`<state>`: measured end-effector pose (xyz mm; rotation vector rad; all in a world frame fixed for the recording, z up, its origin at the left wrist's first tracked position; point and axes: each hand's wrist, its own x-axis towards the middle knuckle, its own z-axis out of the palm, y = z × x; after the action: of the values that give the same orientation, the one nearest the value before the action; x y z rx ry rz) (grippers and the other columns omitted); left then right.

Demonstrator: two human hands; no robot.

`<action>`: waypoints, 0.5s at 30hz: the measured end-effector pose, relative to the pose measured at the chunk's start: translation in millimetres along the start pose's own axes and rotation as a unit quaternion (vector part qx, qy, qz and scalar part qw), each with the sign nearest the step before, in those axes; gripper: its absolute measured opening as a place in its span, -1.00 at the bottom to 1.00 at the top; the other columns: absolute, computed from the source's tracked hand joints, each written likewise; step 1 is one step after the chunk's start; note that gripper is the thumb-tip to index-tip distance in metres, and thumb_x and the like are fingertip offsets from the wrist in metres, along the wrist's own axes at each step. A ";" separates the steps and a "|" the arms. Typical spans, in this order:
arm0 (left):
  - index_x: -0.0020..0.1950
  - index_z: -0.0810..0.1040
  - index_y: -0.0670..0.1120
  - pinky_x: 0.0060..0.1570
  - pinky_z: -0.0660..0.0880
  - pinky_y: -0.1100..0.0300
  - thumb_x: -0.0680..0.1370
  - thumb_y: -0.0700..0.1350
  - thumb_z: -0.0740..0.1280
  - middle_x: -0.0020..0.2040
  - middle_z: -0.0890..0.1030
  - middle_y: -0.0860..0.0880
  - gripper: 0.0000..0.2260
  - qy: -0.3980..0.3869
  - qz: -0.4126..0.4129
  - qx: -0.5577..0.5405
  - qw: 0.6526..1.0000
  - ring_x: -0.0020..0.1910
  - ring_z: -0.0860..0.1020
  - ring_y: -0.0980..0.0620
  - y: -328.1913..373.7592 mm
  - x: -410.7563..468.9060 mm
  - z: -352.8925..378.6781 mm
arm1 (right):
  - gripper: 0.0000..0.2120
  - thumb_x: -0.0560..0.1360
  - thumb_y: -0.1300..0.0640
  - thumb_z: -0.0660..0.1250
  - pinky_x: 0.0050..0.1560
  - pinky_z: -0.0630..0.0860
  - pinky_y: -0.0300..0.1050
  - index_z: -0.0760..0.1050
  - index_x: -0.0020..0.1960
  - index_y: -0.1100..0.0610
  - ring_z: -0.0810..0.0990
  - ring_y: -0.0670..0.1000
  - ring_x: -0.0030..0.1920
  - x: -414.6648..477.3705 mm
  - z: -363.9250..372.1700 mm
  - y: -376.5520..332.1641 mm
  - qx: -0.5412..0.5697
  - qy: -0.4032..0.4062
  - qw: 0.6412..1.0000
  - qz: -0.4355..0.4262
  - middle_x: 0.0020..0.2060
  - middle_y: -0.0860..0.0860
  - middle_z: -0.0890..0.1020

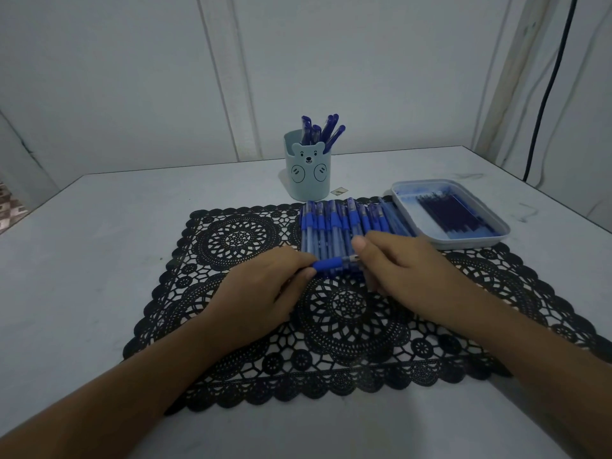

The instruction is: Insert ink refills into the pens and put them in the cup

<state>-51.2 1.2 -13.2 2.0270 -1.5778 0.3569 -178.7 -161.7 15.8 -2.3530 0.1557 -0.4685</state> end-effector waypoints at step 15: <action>0.09 0.53 -0.06 -0.26 0.36 0.42 0.57 0.02 0.06 -0.18 0.54 0.09 -0.69 -0.018 0.002 0.020 1.000 -0.22 0.42 0.21 3.0 0.0 -0.9 | -0.59 0.51 -0.16 -0.07 -0.31 0.40 -0.16 0.37 -0.24 0.08 0.42 -0.11 -0.44 1.5 -1.3 3.4 -0.020 -0.028 0.999 -0.006 -0.41 0.04 0.52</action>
<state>-53.9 1.2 -11.7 2.0712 -1.6083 0.3582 -177.8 -165.4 14.8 -2.4038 0.1263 -0.4091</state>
